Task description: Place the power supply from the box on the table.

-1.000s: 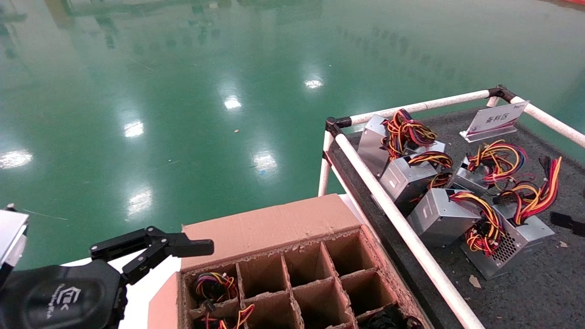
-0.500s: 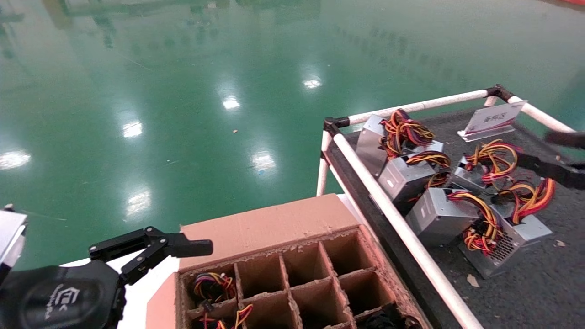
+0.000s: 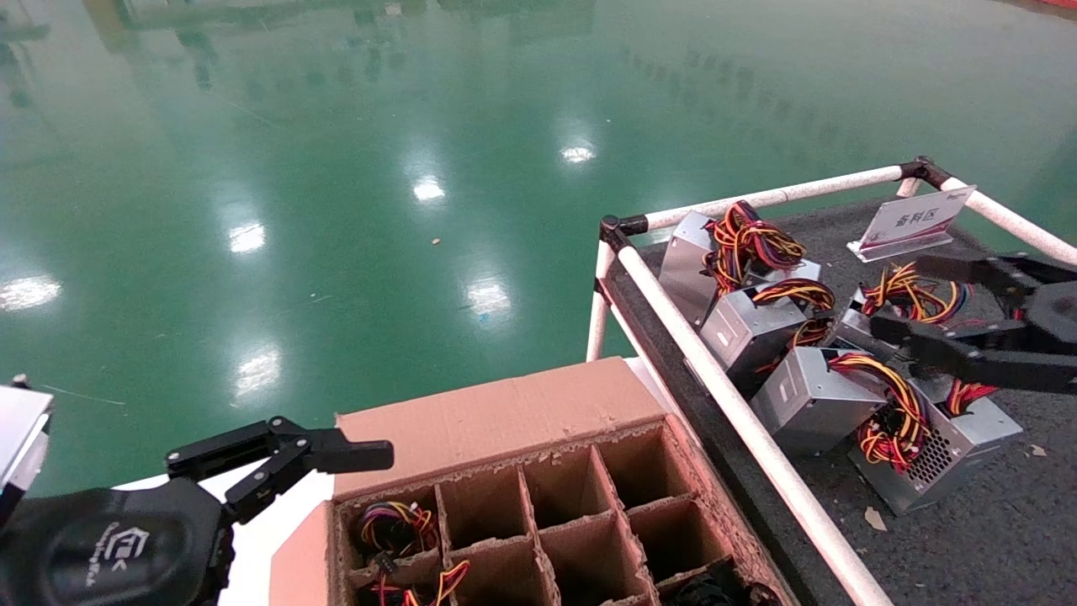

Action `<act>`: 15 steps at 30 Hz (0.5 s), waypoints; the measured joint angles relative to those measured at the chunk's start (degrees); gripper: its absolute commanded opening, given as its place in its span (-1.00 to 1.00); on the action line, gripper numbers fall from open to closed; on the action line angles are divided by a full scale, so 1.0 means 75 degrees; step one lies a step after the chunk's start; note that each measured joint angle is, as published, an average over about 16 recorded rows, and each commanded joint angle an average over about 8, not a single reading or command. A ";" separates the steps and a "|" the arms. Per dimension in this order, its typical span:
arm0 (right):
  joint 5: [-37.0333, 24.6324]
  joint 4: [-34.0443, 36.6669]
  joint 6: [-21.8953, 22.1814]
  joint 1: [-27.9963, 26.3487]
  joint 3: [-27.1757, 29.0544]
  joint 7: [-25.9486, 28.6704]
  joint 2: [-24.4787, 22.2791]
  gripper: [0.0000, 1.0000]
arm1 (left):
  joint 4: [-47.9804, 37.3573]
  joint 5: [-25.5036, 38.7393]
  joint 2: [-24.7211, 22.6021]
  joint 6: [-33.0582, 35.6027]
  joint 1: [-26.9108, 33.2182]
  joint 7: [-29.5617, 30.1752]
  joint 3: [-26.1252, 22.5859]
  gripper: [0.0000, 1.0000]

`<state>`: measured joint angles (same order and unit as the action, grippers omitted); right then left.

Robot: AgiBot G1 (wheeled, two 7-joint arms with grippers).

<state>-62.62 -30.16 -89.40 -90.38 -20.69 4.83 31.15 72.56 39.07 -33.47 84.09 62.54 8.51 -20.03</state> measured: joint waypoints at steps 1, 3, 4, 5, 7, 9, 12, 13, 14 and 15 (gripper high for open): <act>0.0067 -0.0139 0.0012 0.0092 0.0015 0.0019 0.0012 1.00 | 0.0000 0.0000 0.0000 0.0000 0.0000 0.0000 0.0000 1.00; 0.0198 -0.0414 0.0035 0.0275 0.0045 0.0056 0.0037 1.00 | 0.0000 0.0000 0.0000 0.0000 0.0000 0.0000 0.0000 1.00; 0.0263 -0.0551 0.0047 0.0365 0.0059 0.0075 0.0049 1.00 | 0.0000 0.0000 0.0000 0.0000 0.0000 0.0000 0.0000 1.00; 0.0328 -0.0687 0.0059 0.0456 0.0074 0.0094 0.0061 1.00 | 0.0000 0.0000 0.0000 0.0000 0.0000 0.0000 -0.0001 1.00; 0.0460 -0.0962 0.0082 0.0639 0.0104 0.0131 0.0086 1.00 | 0.0000 0.0000 0.0000 0.0000 0.0000 0.0000 -0.0001 1.00; 0.0592 -0.1237 0.0106 0.0821 0.0133 0.0169 0.0110 1.00 | 0.0000 -0.0001 0.0000 0.0000 0.0000 0.0000 -0.0001 1.00; 0.0787 -0.1646 0.0141 0.1093 0.0177 0.0224 0.0147 1.00 | 0.0000 -0.0001 0.0000 0.0000 0.0000 -0.0001 -0.0001 1.00; 0.0852 -0.1783 0.0152 0.1183 0.0192 0.0243 0.0159 1.00 | 0.0000 -0.0001 0.0000 0.0000 0.0000 -0.0001 -0.0001 1.00; 0.0917 -0.1919 0.0164 0.1273 0.0206 0.0262 0.0171 1.00 | 0.0000 -0.0001 0.0001 0.0000 0.0000 -0.0001 -0.0001 1.00; 0.0984 -0.2058 0.0176 0.1366 0.0221 0.0280 0.0183 1.00 | 0.0000 -0.0001 0.0001 0.0000 0.0000 -0.0001 -0.0002 1.00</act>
<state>-55.24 -45.60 -88.08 -80.13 -19.03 6.94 32.53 72.56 39.06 -33.47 84.09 62.55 8.50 -20.04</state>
